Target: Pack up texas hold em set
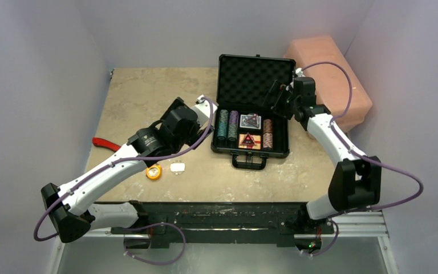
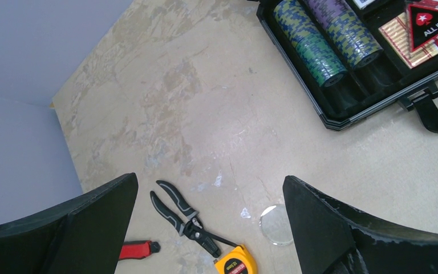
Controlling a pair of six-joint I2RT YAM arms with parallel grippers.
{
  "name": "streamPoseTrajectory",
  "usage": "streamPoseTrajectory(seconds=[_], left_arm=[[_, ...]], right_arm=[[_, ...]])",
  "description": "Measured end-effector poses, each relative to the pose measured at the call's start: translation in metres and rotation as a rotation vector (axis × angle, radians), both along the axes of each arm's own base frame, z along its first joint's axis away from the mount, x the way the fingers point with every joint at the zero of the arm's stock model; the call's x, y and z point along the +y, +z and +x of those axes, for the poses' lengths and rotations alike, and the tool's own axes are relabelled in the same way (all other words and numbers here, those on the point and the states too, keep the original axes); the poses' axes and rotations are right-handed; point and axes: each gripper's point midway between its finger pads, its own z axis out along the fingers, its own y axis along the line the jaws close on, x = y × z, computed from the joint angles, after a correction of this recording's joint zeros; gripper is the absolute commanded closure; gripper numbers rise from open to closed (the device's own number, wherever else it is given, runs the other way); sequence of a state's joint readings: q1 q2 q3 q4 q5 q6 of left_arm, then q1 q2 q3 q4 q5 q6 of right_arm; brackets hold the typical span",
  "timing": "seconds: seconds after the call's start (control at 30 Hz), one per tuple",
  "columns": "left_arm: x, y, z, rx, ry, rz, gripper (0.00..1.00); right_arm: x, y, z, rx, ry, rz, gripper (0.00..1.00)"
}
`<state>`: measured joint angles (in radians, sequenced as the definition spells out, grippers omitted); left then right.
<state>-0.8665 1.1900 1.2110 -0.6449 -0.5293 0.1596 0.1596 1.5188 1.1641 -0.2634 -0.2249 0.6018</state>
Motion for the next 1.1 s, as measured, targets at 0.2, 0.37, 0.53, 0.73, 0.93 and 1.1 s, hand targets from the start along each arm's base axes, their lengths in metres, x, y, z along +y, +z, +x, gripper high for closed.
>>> streamPoseTrajectory(seconds=[0.2,0.37,0.53,0.73,0.93,1.1], left_arm=[[0.015,-0.001,0.007,0.005,0.058,-0.015,0.00],[0.023,-0.006,0.007,0.031,0.110,-0.043,0.00],[0.028,-0.022,0.001,0.130,0.182,-0.109,0.00],[0.050,-0.057,-0.013,0.270,0.340,-0.214,0.00],[0.076,-0.107,-0.052,0.419,0.476,-0.252,0.00],[0.082,-0.127,-0.065,0.475,0.569,-0.286,0.00]], right_arm=[[0.011,0.046,-0.021,-0.113,0.034,0.017,0.01],[0.026,0.067,-0.045,-0.171,0.087,0.027,0.01],[0.035,0.074,-0.065,-0.197,0.127,0.027,0.01],[0.037,0.077,-0.076,-0.214,0.145,0.032,0.01],[0.038,0.071,-0.080,-0.211,0.162,0.022,0.01],[0.039,0.069,-0.082,-0.218,0.184,0.012,0.01]])
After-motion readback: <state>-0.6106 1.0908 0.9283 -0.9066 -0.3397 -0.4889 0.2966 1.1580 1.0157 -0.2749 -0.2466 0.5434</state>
